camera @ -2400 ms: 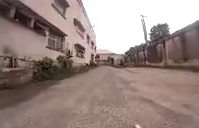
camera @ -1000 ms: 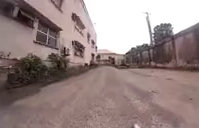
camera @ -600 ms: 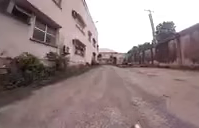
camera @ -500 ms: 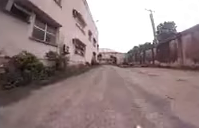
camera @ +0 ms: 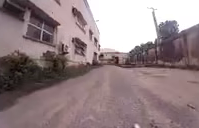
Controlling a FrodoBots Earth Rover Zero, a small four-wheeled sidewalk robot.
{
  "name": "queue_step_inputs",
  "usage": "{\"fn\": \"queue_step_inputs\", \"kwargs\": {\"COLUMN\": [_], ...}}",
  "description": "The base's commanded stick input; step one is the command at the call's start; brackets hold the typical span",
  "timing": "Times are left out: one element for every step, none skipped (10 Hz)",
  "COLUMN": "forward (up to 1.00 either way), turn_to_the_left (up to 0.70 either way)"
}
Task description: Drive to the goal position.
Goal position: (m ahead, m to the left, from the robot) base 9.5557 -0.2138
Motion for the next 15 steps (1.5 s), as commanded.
{"fn": "queue_step_inputs", "kwargs": {"forward": [1.00,1.00,1.00,1.00,1.00,1.00,1.00,1.00,1.00,1.00,1.00,1.00,1.00,1.00,1.00], "turn_to_the_left": [0.00,0.00,0.00,0.00,0.00,0.00,0.00,0.00,0.00,0.00,0.00,0.00,-0.27,-0.27,0.00]}}
